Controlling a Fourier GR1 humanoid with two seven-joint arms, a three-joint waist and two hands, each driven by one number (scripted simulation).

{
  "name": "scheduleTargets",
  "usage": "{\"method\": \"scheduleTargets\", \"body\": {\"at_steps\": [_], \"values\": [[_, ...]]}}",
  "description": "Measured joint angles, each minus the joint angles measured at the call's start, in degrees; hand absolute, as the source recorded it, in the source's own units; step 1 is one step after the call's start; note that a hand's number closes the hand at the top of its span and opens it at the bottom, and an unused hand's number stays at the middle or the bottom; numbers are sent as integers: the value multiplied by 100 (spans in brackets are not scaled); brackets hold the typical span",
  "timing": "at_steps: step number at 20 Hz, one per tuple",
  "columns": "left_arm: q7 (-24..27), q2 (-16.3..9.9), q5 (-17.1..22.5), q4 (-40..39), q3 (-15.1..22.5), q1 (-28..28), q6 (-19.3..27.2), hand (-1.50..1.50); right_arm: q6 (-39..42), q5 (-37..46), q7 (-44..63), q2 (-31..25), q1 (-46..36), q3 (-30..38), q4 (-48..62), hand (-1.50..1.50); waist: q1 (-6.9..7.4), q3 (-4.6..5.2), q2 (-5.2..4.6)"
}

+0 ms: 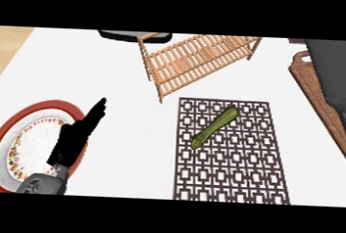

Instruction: Pick the cupcake from the placemat and place it in the tiered shelf

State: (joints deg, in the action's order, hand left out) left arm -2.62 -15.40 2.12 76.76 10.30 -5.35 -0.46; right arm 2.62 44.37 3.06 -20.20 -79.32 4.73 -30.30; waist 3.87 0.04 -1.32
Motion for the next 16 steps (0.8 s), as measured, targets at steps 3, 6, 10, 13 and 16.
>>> {"method": "scheduleTargets", "body": {"at_steps": [3, 6, 10, 13, 16], "values": [[13, 32, -50, -27, 32, 3, -2, 0, -118, 115, -67, 203, -249, -39, 493, 150, 34, 2, -14], [9, 80, -100, 46, 80, 0, 13, 0, -244, 193, -212, 300, -334, -36, 930, 150, 63, 1, -28], [18, 58, -93, 5, 44, -20, -34, 0, -190, 54, -302, 519, -453, 141, 1354, 150, 120, 0, -57], [7, 66, -75, 25, 39, -82, -64, 0, 56, -640, -223, 707, -443, 811, 1564, -150, 152, -8, -81], [-16, 94, -106, 44, 64, -116, -46, 0, 213, -1249, -127, 859, -437, 1409, 1736, -150, 160, -11, -87]]}}
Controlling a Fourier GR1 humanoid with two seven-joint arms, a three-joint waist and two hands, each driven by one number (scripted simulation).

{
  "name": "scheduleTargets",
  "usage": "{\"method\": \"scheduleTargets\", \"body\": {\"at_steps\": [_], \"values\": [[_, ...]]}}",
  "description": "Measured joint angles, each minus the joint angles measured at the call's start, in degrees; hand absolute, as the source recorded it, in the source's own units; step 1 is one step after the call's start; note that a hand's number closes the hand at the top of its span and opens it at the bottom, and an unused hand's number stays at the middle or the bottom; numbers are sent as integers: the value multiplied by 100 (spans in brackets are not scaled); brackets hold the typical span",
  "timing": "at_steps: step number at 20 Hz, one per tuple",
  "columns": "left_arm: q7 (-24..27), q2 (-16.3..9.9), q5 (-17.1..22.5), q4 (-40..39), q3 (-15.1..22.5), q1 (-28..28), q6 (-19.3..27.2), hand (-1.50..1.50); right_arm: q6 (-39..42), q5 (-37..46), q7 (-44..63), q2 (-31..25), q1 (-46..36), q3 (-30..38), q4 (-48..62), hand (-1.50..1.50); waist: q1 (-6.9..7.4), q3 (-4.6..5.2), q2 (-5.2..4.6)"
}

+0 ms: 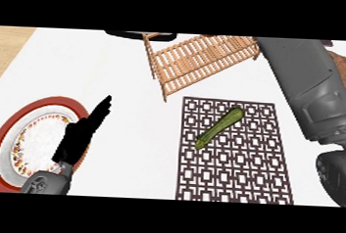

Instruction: Pick the cupcake from the placemat and place it in the tiered shelf

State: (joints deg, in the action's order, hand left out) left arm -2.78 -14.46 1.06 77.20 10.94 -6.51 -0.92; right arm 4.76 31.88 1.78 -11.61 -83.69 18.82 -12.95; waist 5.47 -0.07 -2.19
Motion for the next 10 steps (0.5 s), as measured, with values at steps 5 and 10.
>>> {"method": "scheduleTargets", "body": {"at_steps": [5, 10], "values": [[73, -19, -21, -5, -11, 107, -9, 0, 54, -793, -136, 28, 12, 795, 66, -150, 4, 1, -2], [-16, 37, -69, -16, 11, 53, 38, 0, -578, -1219, -359, -91, -35, 1298, -86, -150, -23, 5, 2]]}}
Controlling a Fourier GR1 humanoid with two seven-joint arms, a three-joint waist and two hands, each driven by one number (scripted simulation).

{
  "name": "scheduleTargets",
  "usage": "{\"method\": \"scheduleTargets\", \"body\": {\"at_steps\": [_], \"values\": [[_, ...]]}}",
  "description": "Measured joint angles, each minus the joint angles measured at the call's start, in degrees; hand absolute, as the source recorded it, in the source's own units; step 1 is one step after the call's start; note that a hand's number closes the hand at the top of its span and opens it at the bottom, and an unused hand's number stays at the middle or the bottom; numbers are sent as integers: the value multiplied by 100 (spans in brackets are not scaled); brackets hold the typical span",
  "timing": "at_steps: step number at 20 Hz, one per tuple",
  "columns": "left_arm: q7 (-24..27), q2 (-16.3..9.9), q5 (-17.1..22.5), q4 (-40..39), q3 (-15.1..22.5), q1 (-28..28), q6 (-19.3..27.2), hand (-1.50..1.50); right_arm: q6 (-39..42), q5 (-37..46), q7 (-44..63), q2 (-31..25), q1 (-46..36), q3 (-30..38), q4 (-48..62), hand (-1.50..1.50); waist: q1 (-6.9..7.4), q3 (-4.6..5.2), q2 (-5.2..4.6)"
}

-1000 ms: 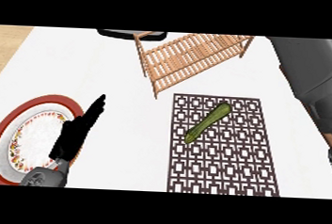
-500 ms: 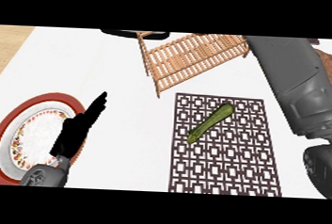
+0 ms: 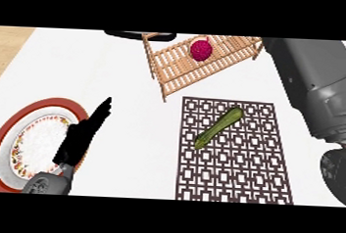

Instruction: Pick the cupcake from the placemat and place it in the tiered shelf

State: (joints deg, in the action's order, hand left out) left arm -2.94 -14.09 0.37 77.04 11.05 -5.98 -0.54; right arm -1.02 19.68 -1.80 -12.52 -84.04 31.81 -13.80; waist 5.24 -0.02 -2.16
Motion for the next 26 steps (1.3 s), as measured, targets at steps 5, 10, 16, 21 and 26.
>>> {"method": "scheduleTargets", "body": {"at_steps": [5, 10, 16, 21, 26], "values": [[19, 0, -2, 10, -31, 44, 8, 0, -763, -225, -213, -427, 79, 364, -172, -150, -56, 0, 15], [90, -37, 29, 10, -114, 105, -9, 0, -1052, -329, -146, -1211, 359, 614, -142, -150, -149, -3, 37], [91, -46, 45, 72, -144, 218, -40, 0, -354, -404, -266, -2205, 873, 733, 5, -150, -196, -11, 54], [105, -51, 46, 83, -183, 231, -66, 0, 302, -448, -659, -2716, 1252, 762, 76, -150, -180, -16, 49], [84, 11, -2, 17, -184, 146, -37, 0, 975, -457, -977, -3124, 1512, 740, 138, -150, -187, -18, 48]]}}
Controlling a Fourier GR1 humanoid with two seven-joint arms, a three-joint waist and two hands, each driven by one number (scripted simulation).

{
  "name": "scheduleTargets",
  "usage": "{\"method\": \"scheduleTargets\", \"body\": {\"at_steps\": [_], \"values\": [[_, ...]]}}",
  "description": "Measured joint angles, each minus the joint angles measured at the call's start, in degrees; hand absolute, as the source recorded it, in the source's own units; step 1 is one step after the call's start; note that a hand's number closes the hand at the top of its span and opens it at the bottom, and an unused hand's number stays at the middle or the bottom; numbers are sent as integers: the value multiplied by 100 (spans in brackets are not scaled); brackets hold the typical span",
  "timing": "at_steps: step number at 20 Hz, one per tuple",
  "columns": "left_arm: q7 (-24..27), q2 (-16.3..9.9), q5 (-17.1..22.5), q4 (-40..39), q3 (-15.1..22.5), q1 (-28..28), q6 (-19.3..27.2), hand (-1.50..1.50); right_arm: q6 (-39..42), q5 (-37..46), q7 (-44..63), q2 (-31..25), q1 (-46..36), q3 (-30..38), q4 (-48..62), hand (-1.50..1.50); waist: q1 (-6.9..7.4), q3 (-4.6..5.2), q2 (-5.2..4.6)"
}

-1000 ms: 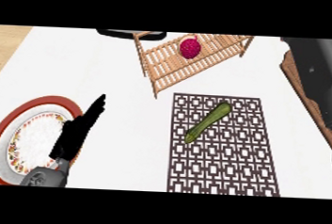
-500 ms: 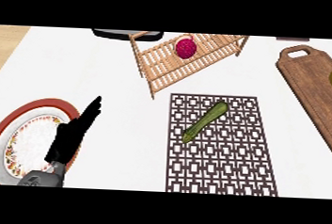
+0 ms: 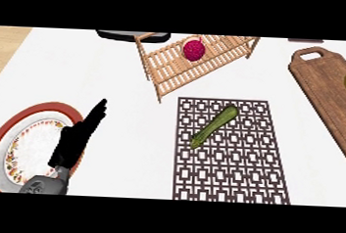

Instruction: Pick the cupcake from the placemat and place it in the tiered shelf

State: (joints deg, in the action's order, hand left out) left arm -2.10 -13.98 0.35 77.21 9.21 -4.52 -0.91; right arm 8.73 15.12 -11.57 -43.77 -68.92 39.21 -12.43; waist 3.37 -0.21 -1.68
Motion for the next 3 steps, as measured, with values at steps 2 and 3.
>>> {"method": "scheduleTargets", "body": {"at_steps": [2, 3], "values": [[-31, -27, 9, 49, -14, -1, -33, 0, 109, 31, -95, -73, 69, -33, 28, -150, 32, -1, -4], [-71, -16, 2, 68, -1, -17, -35, 0, 181, 57, -135, -106, 110, -61, 50, -150, 44, -2, -8]]}}
